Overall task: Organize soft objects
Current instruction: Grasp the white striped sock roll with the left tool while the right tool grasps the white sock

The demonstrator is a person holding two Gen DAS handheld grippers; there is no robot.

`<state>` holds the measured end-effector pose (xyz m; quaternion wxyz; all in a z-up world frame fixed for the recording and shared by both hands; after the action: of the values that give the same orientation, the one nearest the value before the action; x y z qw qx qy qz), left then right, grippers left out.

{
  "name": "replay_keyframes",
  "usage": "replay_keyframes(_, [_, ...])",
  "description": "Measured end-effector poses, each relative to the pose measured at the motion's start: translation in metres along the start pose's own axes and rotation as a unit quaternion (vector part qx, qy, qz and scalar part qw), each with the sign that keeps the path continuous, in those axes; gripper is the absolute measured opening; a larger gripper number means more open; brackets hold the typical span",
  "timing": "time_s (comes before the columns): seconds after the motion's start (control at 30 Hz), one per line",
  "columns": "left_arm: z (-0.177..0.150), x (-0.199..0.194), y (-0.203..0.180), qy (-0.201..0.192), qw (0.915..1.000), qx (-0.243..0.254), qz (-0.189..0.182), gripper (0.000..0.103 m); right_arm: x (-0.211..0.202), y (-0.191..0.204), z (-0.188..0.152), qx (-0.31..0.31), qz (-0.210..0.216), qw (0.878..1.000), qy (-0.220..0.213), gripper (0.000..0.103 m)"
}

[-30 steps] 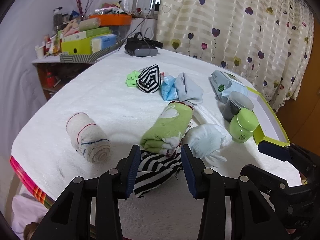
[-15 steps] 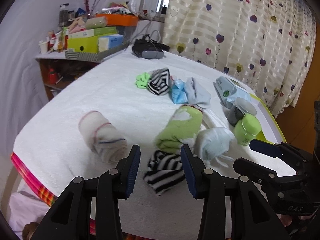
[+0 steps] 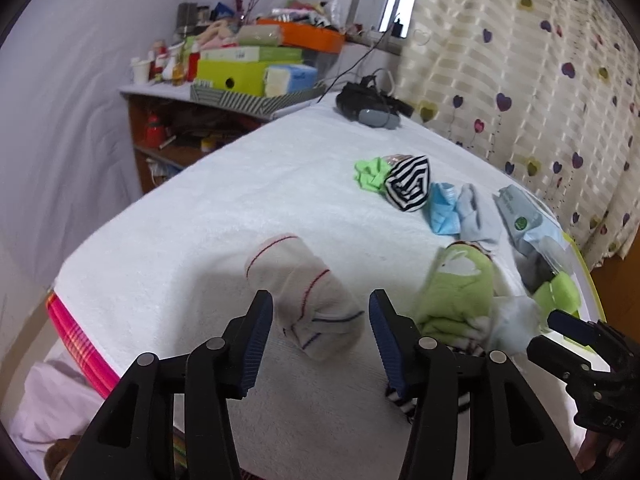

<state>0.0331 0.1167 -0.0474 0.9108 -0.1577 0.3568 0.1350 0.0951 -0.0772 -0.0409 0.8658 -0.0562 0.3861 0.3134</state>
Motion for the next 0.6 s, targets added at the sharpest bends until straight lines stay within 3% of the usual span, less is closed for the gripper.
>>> replay_keyframes(0.17, [0.003,0.013,0.004,0.007,0.9999,-0.013,0.002,0.052,0.009,0.003,0.003,-0.007,-0.004,1.000,0.002,0.068])
replay_keyframes(0.37, [0.005,0.024,0.003,0.012,0.9997,-0.019,0.003,0.057,0.027,0.003,0.001,-0.022,-0.024,0.999,0.026,0.051])
replay_keyframes(0.5, [0.005,0.027,0.005,0.020,0.9994,-0.027,-0.004,0.060,0.030,0.003,-0.003,-0.036,-0.037,0.998,0.029,0.034])
replay_keyframes(0.6, [0.005,0.028,0.005,0.017,0.9994,-0.029,-0.004,0.062,0.029,0.004,-0.005,-0.046,-0.042,0.998,0.030,0.029])
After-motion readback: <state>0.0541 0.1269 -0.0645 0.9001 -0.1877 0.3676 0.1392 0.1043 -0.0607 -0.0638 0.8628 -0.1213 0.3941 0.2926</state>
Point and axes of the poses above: each gripper's, at about its wrist camera, not at the fingertips, and x roughly the way its jaws point, y to its left, z to its top, the point moved 4 cm from there along x, roughly the way its jaws point, and after that the axes turned 2 degrees about z, right-handed, at the moved point
